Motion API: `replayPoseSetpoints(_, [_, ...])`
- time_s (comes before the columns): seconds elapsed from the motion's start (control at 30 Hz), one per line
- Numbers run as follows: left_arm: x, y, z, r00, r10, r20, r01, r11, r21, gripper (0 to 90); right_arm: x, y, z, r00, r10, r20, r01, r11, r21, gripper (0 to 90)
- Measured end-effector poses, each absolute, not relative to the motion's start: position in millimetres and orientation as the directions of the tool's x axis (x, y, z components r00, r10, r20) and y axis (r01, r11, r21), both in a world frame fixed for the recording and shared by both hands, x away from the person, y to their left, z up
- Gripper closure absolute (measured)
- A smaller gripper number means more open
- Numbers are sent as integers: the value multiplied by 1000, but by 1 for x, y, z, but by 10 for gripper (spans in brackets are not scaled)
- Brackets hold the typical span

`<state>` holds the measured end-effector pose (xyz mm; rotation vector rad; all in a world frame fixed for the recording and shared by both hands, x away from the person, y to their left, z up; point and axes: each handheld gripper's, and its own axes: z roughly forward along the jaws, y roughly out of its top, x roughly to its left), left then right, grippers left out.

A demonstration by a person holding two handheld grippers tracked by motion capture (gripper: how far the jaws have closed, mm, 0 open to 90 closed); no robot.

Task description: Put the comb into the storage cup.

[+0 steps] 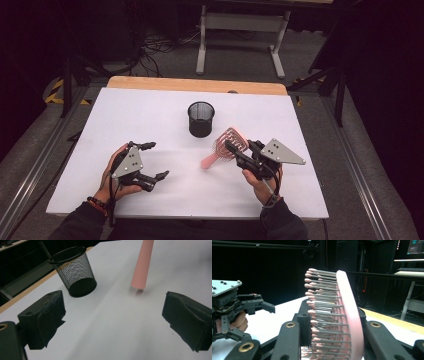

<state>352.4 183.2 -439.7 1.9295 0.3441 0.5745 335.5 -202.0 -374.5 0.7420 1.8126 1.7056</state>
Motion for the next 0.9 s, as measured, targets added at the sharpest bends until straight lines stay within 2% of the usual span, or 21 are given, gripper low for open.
replayPoseSetpoints(0.9, [334, 227, -455, 807, 563, 180, 42, -357, 933, 63, 333, -219, -362, -666, 745, -42, -24, 35, 999, 632])
